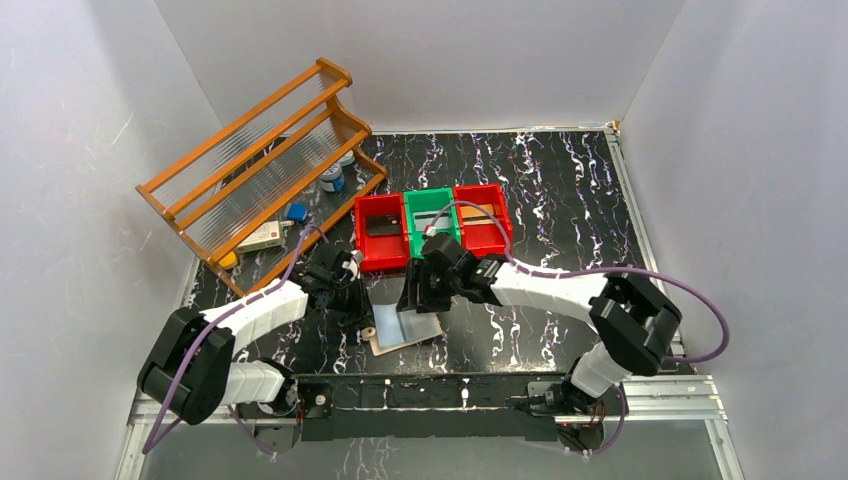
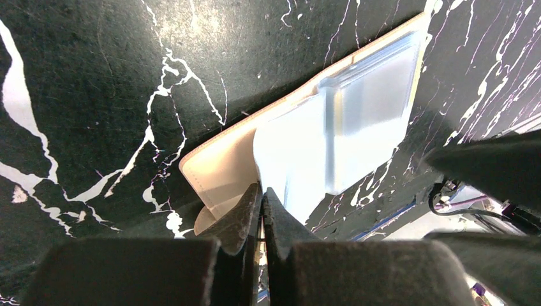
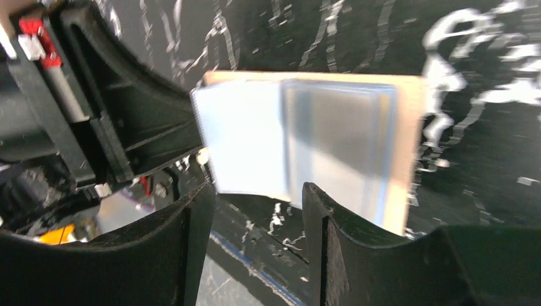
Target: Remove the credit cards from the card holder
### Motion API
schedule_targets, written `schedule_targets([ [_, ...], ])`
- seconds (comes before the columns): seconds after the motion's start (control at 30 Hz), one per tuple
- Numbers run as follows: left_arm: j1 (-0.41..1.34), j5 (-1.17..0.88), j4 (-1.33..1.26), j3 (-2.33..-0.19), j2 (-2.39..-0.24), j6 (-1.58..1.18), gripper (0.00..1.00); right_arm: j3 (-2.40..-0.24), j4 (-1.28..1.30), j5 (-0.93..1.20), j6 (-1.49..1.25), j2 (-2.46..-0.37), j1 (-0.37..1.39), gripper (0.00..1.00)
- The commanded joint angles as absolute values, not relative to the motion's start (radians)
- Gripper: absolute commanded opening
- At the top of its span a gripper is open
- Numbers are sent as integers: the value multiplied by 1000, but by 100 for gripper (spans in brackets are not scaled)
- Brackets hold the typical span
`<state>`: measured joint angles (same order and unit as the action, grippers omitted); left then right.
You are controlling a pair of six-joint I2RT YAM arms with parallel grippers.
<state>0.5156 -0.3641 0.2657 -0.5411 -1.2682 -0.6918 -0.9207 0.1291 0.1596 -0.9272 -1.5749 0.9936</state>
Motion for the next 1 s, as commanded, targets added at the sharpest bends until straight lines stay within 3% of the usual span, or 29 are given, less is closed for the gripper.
schedule_targets([
  [0.0,521,-388,271,-529,-1260,-689,0,-923,279,-45,-929,-1512,973,61],
  [0.57,522,-393,268,-534,-1272,-688,0,-939,263,80,-912,-1642,971,58],
  [0.97,523,-396,265,-538,-1278,-688,0,-968,211,136,-896,-1628,982,47],
])
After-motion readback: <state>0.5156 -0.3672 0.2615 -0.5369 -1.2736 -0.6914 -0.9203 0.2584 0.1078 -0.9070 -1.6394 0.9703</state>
